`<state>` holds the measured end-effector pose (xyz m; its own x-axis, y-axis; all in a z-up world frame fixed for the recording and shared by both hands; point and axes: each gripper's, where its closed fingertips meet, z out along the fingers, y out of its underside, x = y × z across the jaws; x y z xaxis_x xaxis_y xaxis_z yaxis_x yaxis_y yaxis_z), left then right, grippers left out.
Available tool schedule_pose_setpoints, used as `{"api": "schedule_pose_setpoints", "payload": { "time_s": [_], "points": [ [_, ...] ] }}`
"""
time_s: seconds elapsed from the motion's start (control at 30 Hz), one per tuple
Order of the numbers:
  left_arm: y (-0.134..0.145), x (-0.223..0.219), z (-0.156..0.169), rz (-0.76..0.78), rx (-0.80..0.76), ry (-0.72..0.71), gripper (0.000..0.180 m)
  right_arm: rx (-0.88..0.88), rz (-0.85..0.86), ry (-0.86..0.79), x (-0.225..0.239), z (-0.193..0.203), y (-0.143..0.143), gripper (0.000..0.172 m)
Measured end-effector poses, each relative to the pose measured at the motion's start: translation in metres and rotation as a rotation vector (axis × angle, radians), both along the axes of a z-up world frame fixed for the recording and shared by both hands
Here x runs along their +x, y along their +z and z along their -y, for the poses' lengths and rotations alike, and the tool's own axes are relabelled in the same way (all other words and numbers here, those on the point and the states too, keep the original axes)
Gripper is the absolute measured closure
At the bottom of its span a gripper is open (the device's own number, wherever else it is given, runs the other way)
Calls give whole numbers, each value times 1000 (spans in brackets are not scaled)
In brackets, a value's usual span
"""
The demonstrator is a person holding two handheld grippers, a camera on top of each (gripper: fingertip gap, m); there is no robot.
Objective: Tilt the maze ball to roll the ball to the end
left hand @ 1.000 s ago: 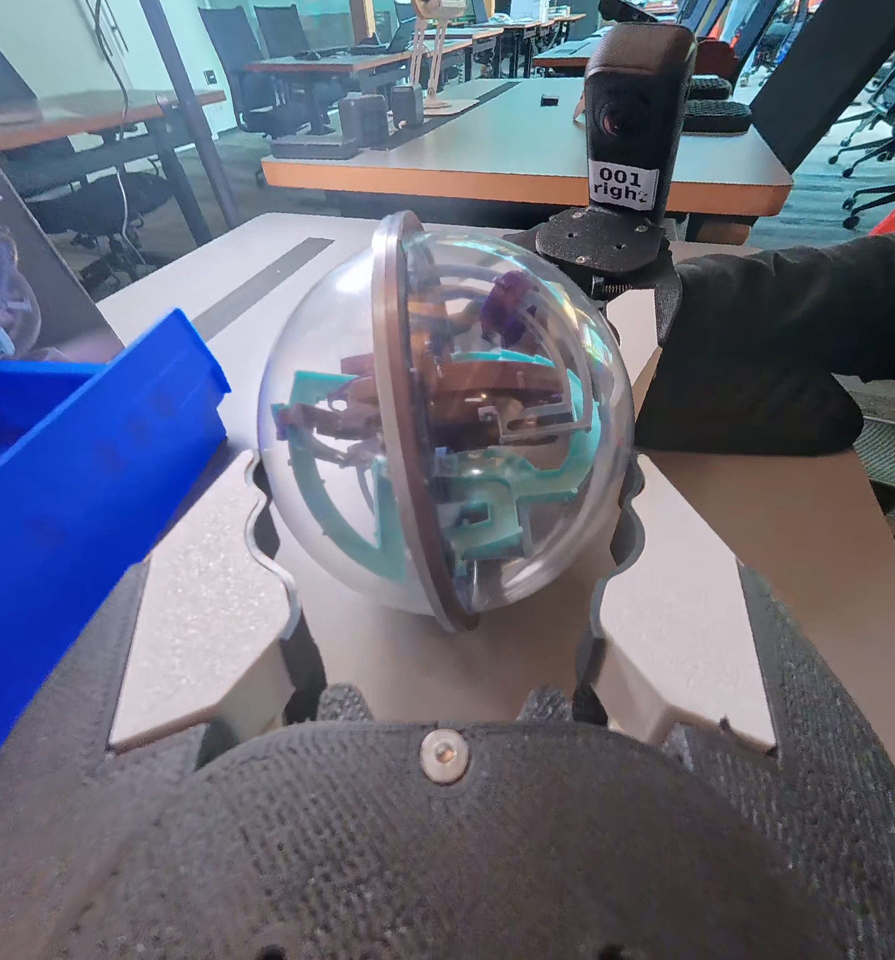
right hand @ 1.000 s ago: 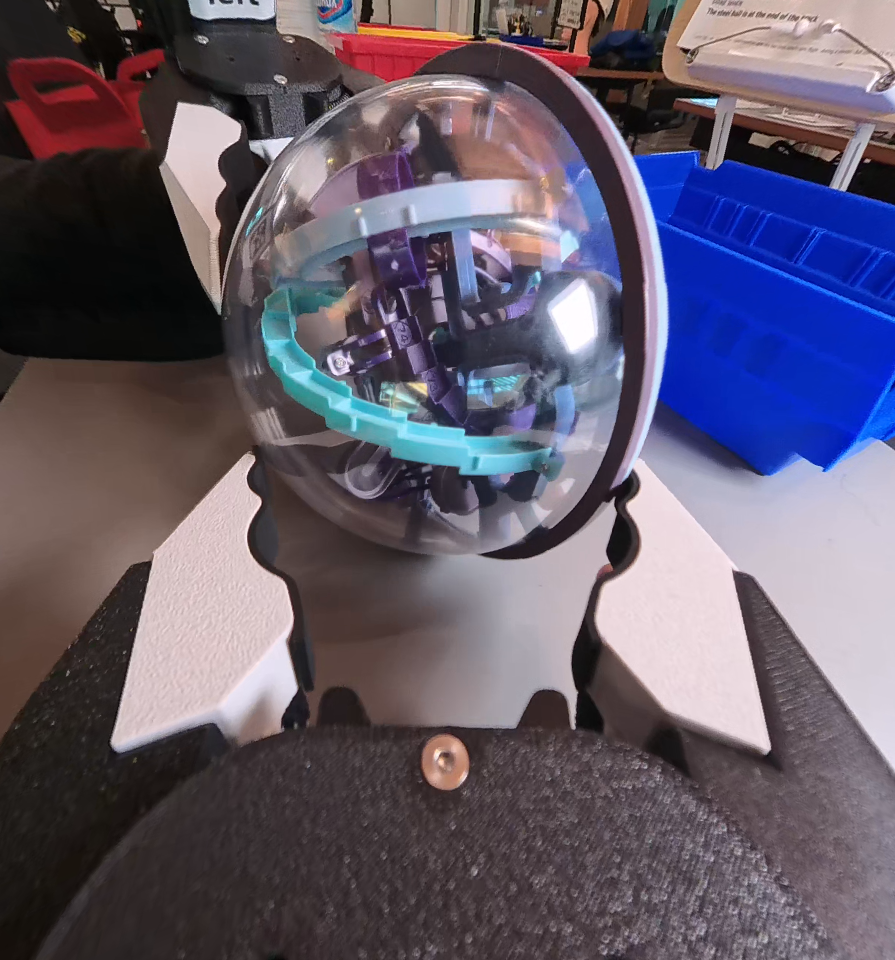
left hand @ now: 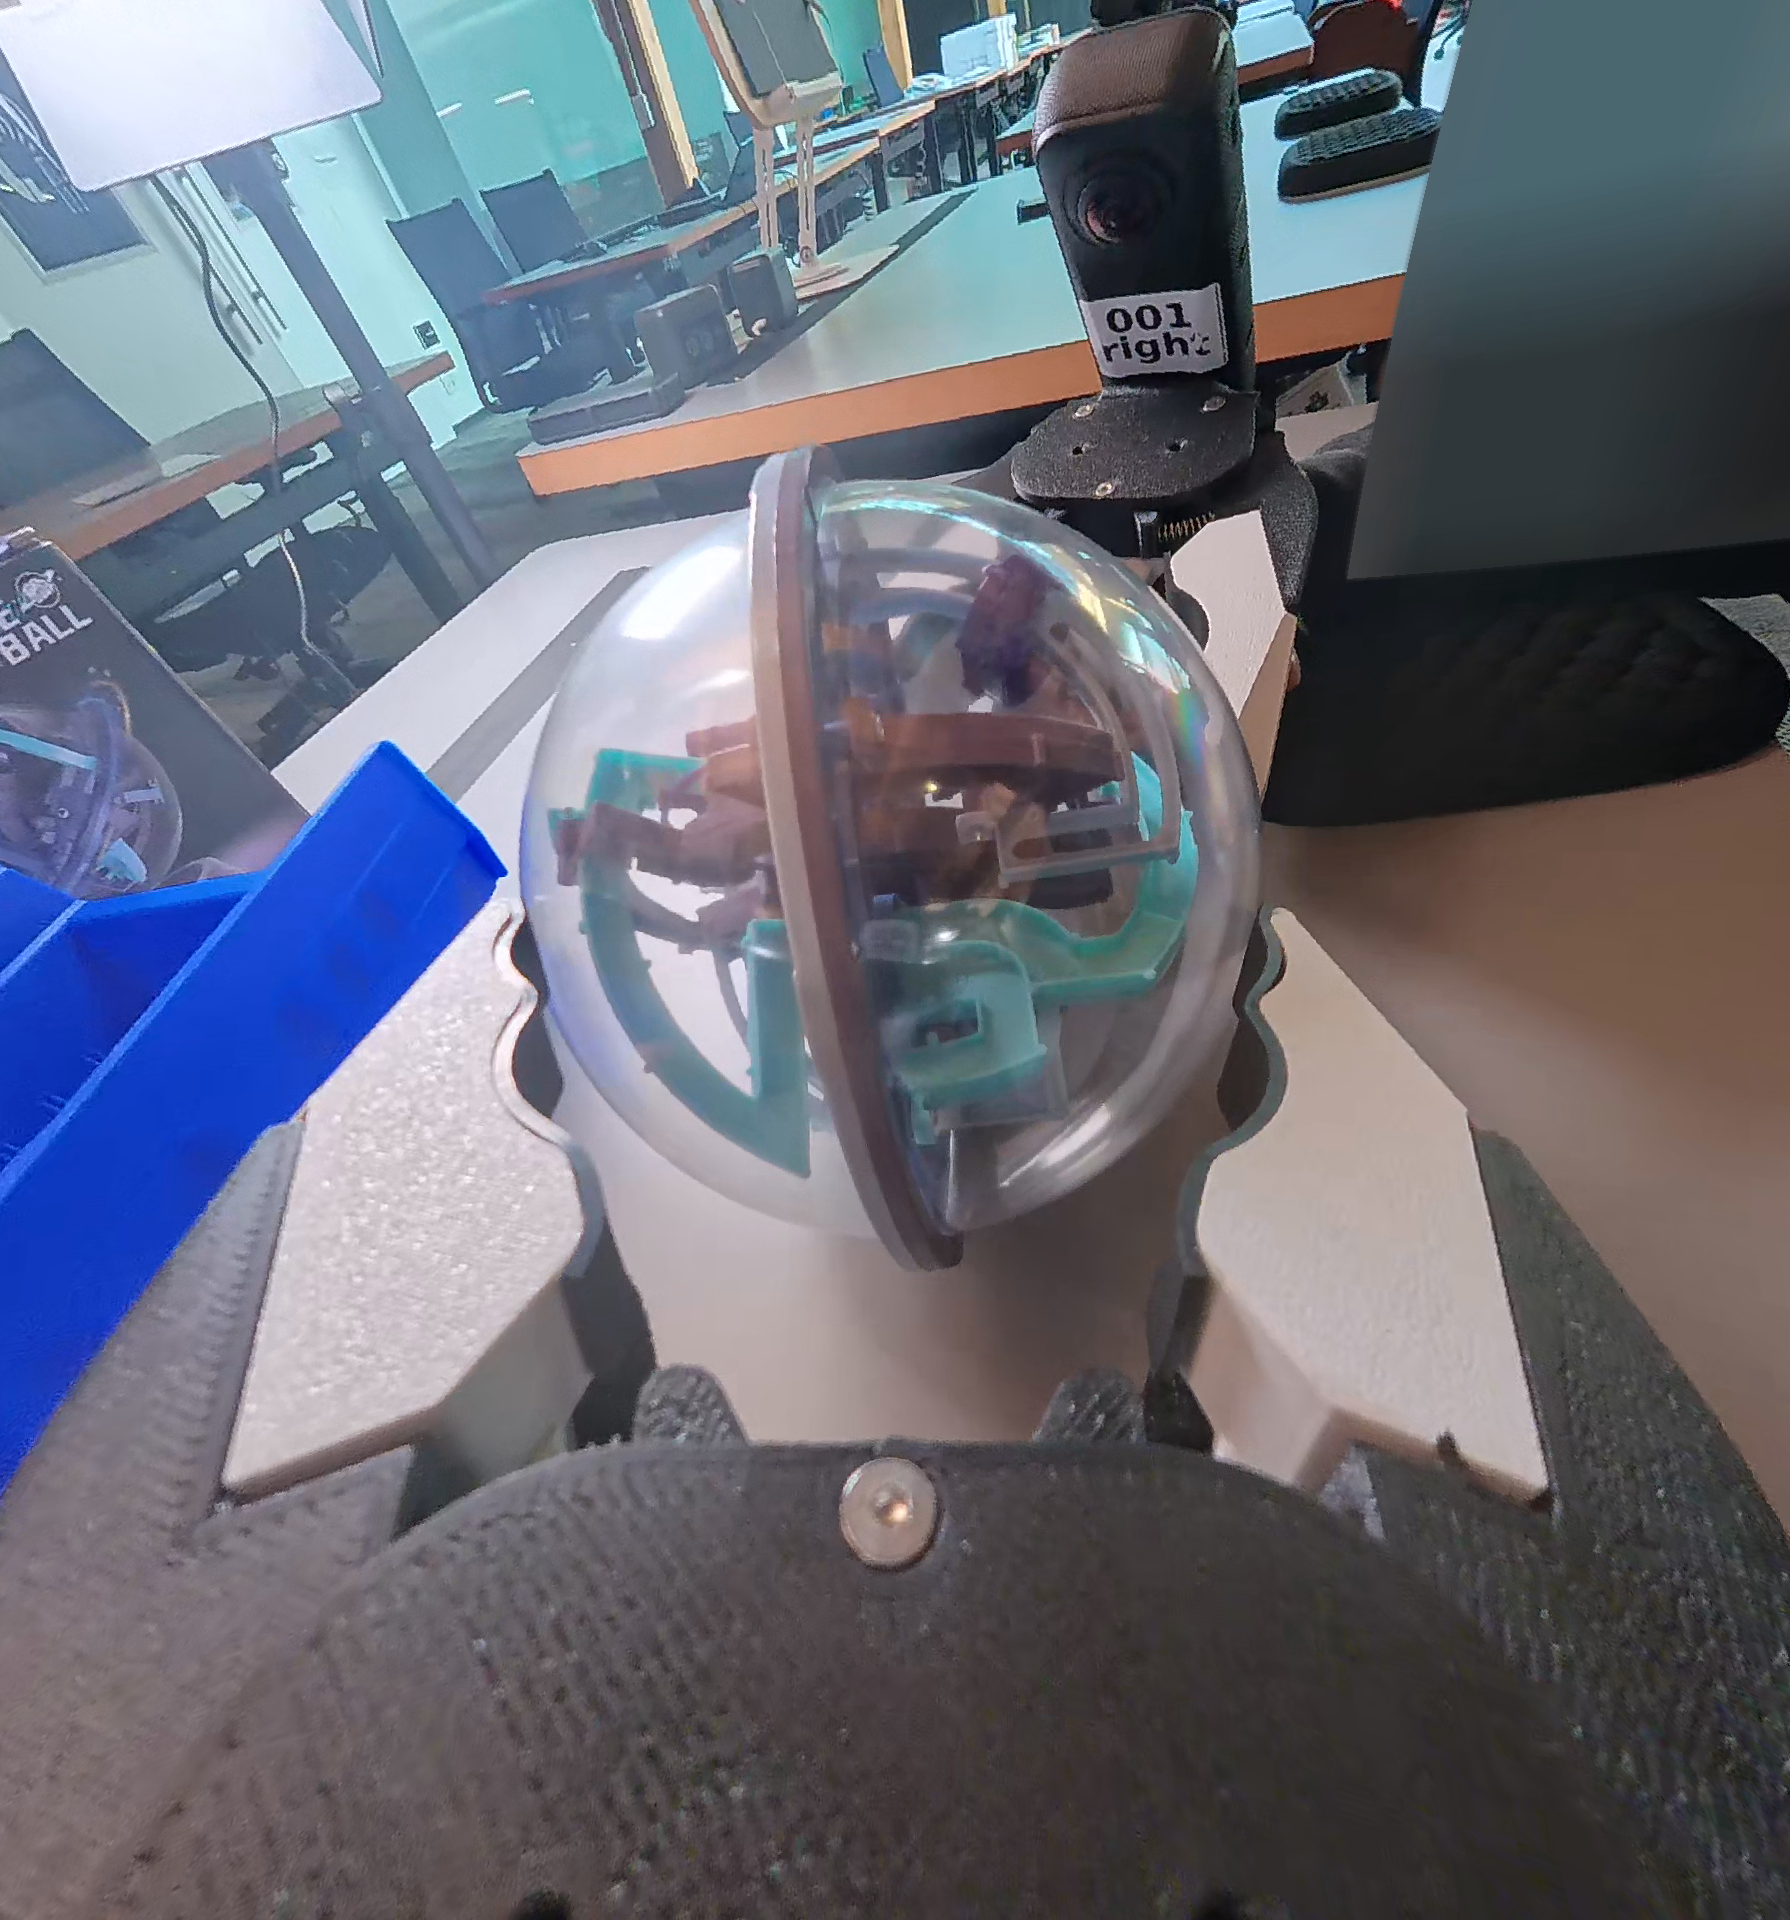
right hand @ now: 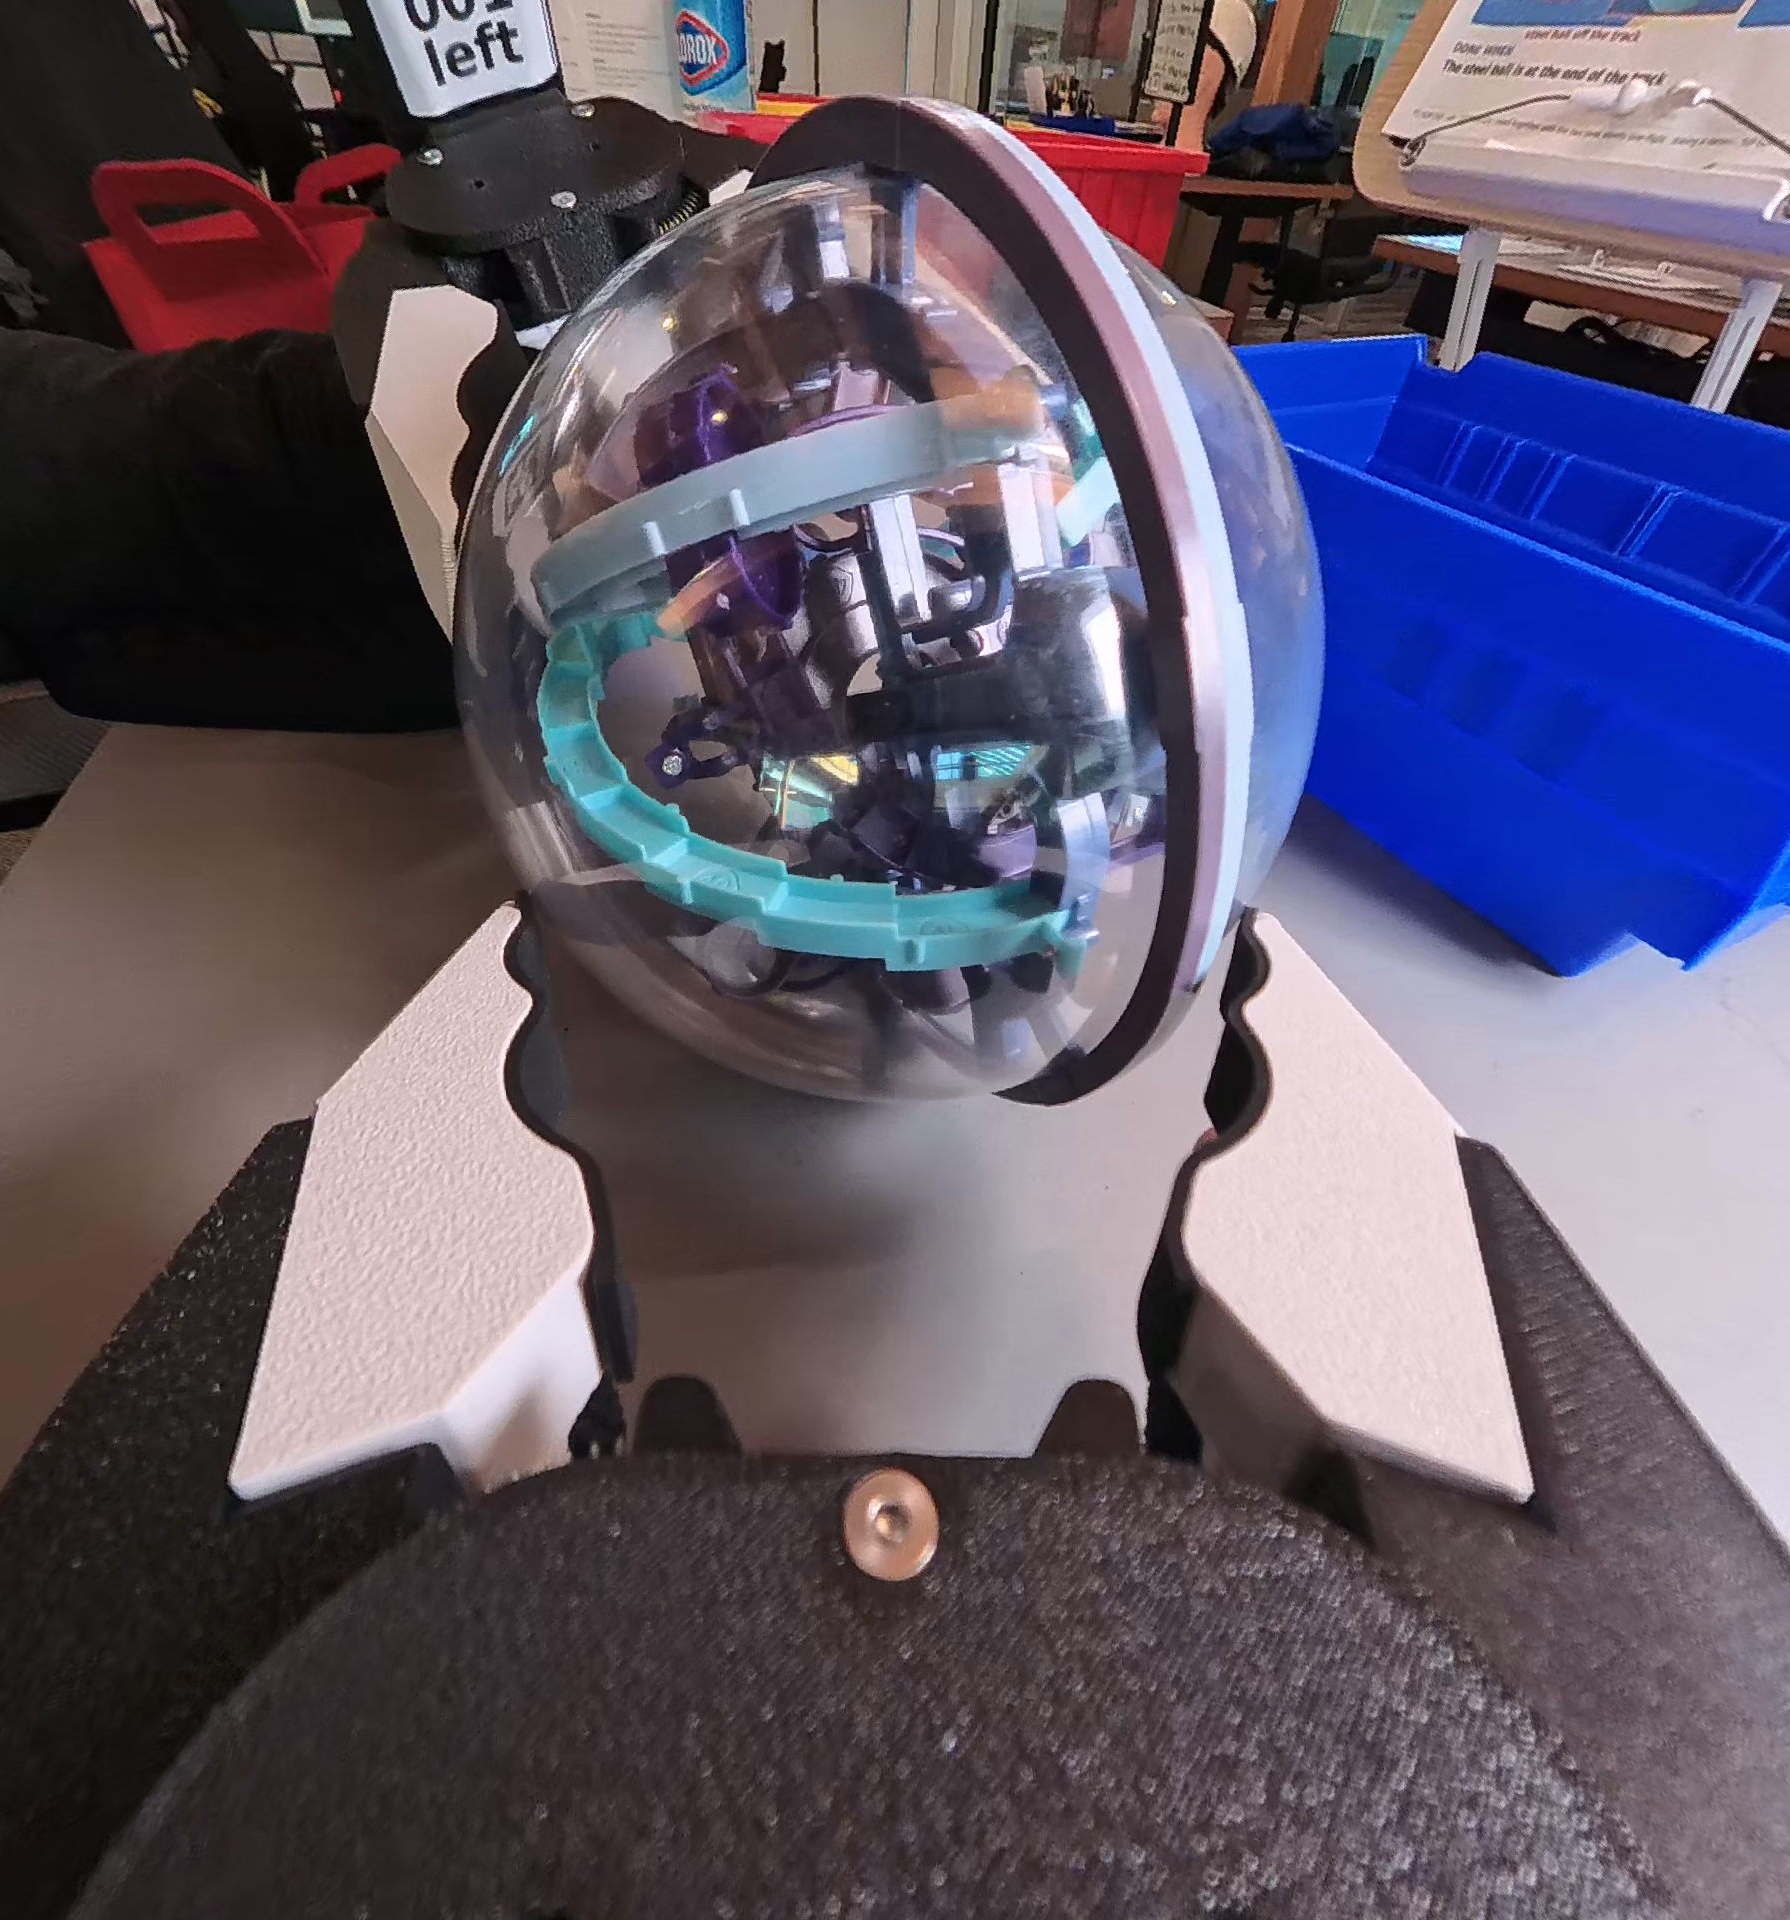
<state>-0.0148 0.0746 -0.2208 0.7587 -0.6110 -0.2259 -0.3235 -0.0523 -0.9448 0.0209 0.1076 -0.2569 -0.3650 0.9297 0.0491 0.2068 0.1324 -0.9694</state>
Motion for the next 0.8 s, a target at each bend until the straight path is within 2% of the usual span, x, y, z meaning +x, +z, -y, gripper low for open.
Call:
{"api": "schedule_pose_setpoints", "payload": {
  "time_s": [0.3, 0.57, 0.8],
  "points": [
    [1, 0, -2, 16, -12, 6, 51, -27, 12, -1, 0, -2, -1, 46],
    [8, -1, -8, 129, -80, 14, 52, -200, 100, 23, -1, 0, -5, 46],
    [8, -6, -12, 209, -142, 32, 53, -252, 113, 16, -3, -2, -5, 47]
  ]
}}
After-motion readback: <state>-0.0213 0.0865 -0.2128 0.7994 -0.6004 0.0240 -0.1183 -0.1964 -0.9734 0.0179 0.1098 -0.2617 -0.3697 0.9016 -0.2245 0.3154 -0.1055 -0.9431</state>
